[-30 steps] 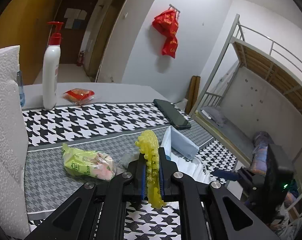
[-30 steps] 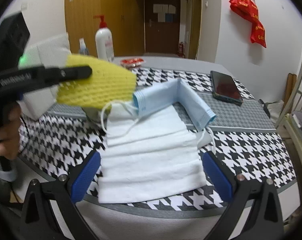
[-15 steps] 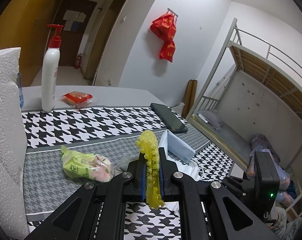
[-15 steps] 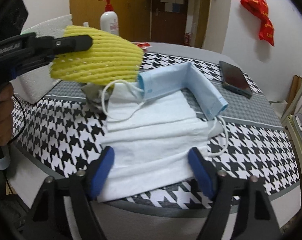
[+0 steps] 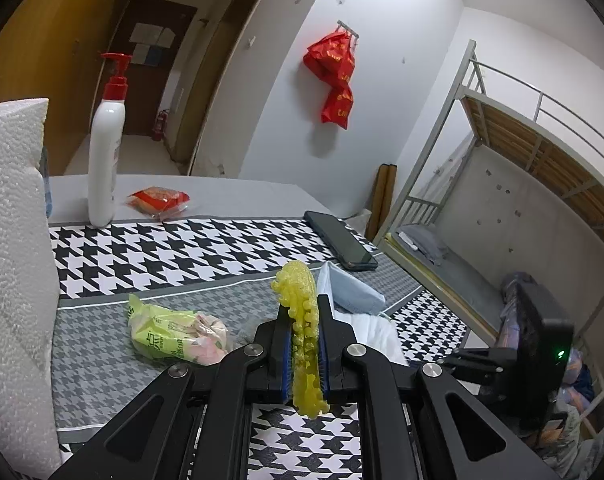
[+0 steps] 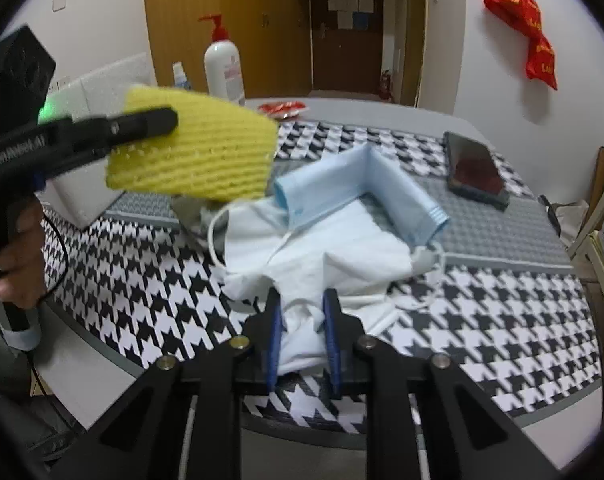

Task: Organize soft objects
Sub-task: 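Grasp the white face mask with the right tool and lift it, then carry the white mask with the right tool into the foam box and release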

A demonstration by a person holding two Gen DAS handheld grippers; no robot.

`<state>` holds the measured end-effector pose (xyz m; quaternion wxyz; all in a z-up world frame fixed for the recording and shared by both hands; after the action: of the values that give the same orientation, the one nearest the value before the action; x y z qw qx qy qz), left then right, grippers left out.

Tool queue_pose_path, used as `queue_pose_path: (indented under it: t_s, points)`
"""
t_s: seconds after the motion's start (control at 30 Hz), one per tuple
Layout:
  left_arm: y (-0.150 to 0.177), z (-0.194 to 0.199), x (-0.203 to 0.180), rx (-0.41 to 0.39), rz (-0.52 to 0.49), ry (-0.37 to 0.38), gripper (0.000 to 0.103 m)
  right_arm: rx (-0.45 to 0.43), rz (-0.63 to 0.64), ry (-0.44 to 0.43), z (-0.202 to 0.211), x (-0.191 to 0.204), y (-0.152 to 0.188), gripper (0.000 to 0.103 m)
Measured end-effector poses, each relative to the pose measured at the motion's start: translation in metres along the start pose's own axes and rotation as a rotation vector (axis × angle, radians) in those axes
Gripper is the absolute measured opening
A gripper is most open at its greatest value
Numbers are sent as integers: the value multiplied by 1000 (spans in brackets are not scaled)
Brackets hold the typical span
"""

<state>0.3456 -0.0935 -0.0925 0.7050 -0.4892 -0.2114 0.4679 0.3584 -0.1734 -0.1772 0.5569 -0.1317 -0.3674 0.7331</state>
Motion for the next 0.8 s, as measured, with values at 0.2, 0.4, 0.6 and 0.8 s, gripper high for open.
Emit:
queue_pose_path:
  t_s: [0.2, 0.4, 0.6, 0.8]
  points:
    - [-4, 6, 0, -24, 4, -4, 11, -47, 6, 7, 30, 4, -8, 19]
    - [-10, 14, -4, -61, -9, 7, 11, -114, -8, 17, 64, 0, -22, 17]
    - [-15, 19, -8, -73, -14, 9, 11, -170, 0, 24, 91, 3, -33, 17]
    - [-21, 35, -13, -106, -26, -10, 11, -213, 2, 26, 109, 5, -39, 17]
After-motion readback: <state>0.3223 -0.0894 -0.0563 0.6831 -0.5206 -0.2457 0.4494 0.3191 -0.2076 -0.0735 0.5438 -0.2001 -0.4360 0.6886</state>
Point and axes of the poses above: each gripper's, at about its wrist camera, not at the fingertips, and z roughly against the way its jaws point, x to its left, y to its underside, the point moved 10 cm from there along -z, roughly the way its jaws point, and after that the axes turned 15 degrees about -z, right-handed, at the moved point
